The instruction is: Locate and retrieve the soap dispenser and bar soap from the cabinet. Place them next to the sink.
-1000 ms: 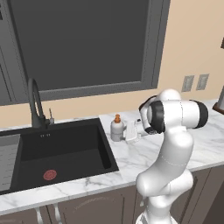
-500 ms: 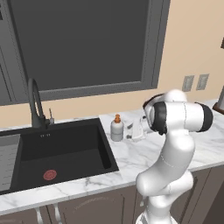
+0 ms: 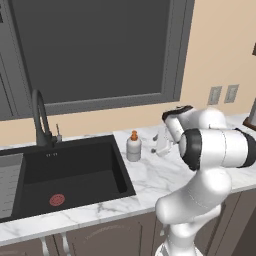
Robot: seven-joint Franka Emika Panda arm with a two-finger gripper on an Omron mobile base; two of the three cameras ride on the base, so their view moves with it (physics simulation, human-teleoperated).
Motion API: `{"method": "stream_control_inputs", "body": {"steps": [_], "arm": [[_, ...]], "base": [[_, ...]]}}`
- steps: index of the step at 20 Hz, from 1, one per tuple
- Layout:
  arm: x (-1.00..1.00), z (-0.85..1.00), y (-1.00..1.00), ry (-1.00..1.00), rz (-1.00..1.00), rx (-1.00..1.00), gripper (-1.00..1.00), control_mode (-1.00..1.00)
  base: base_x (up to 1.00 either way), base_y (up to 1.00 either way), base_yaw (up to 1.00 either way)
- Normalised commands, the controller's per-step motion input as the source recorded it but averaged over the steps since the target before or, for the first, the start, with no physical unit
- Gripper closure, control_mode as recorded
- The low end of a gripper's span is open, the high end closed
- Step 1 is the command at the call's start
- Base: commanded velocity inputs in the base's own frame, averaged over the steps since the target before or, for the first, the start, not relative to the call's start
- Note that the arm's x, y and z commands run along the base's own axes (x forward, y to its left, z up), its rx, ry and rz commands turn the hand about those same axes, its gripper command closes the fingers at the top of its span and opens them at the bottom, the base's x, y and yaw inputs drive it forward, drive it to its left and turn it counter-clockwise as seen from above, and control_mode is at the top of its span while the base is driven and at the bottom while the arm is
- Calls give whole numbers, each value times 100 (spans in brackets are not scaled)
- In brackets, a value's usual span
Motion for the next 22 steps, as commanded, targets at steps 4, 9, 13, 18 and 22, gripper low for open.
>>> {"method": "stream_control_inputs", "body": {"steps": [4, 9, 13, 18, 22], "arm": [[-15, 48, -13, 8, -7, -23, -100, -100], [-10, 45, -12, 11, -12, -19, -100, -100], [-1, 46, -10, 15, -19, -13, -100, -100], [0, 26, -3, 18, -32, -4, -100, -100], [0, 9, 0, 14, -37, 0, -100, -100]], "base": [[0, 0, 0], [0, 0, 0], [0, 0, 0], [0, 0, 0], [0, 0, 0]]}}
